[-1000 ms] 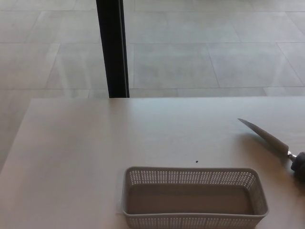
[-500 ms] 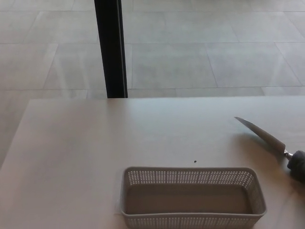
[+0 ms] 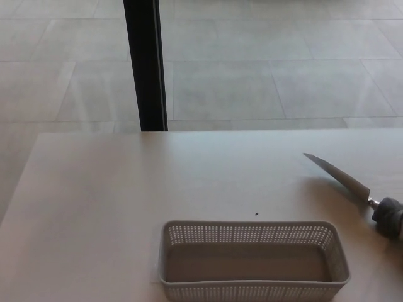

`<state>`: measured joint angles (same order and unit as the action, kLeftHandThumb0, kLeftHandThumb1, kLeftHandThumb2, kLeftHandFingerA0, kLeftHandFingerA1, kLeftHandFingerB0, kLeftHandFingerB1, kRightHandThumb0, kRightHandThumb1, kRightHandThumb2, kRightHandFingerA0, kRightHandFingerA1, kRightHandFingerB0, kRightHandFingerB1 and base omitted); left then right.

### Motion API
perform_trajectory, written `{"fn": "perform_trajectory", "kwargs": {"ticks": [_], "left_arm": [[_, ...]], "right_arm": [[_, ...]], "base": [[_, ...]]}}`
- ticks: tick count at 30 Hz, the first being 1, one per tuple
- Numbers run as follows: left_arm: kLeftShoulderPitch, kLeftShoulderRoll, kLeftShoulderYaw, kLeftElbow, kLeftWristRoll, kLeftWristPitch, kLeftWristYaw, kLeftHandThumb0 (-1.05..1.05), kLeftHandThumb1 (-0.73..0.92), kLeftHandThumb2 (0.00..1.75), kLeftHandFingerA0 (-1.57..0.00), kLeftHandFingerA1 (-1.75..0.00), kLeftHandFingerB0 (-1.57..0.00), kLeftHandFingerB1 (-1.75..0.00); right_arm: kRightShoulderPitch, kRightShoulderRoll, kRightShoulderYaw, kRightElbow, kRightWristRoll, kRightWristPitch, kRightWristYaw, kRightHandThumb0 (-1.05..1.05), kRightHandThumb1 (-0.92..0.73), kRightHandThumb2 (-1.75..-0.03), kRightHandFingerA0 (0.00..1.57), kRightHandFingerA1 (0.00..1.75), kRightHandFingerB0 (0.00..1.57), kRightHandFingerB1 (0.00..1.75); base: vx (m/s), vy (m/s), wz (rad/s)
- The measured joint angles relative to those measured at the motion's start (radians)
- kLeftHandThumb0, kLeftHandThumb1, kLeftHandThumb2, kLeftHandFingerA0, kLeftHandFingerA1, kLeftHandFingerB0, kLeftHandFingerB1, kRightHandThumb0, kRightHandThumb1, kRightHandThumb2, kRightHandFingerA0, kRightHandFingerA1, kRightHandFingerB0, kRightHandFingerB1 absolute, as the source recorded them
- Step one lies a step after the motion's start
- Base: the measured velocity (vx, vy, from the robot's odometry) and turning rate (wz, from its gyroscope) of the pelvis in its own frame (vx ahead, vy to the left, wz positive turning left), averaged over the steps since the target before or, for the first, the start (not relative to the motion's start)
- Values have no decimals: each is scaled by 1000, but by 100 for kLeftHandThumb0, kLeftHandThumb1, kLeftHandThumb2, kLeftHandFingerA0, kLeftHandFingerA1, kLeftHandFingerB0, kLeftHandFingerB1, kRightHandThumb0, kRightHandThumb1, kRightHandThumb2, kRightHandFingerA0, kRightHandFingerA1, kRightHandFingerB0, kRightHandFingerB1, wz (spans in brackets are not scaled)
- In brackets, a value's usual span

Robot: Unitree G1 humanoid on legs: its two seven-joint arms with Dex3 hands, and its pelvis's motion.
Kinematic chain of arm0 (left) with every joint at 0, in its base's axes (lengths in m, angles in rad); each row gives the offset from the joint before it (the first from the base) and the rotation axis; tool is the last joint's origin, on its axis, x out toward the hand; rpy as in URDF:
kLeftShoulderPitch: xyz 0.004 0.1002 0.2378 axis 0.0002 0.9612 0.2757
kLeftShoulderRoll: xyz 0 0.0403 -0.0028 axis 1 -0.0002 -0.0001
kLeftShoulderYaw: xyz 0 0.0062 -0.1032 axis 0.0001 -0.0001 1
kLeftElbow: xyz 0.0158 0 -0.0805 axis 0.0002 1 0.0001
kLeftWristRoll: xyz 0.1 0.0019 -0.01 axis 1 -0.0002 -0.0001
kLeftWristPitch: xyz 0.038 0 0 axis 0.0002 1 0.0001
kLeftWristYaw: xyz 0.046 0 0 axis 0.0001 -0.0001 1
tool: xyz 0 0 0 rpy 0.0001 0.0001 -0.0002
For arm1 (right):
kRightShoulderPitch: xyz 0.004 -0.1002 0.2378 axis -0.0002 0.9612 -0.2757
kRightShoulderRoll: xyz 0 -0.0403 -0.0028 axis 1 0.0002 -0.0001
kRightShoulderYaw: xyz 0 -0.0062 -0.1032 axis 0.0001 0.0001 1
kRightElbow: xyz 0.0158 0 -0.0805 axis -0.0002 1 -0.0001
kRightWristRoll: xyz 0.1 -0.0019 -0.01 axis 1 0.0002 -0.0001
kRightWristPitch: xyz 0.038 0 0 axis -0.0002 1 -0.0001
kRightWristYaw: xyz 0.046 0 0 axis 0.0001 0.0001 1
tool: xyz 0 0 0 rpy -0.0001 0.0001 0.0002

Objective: A garden tool is kept on the righthand side and a container is kept on the lefthand side on a desk infront of the robot. the robot uses its right hand to pick up the garden tool and makes a scooping motion inside the container

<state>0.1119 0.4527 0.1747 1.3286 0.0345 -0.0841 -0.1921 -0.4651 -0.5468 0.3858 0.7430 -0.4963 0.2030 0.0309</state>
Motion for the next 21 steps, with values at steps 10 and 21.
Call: {"fn": "perform_trajectory", "kwargs": {"ticks": [10,21], "left_arm": [[5,-3,-15,-1,4,-1,5,-38,3,126,-71,-95,-61,-88],[2,-4,-15,1,3,-1,8,-33,3,130,-71,-94,-60,-88]], "right_arm": [[-4,13,119,103,-130,-26,-234,-28,-71,-63,73,145,77,54],[6,-2,137,166,-162,-115,-380,-24,-77,-66,77,143,78,76]], "base": [[0,0,0],[0,0,0]]}}
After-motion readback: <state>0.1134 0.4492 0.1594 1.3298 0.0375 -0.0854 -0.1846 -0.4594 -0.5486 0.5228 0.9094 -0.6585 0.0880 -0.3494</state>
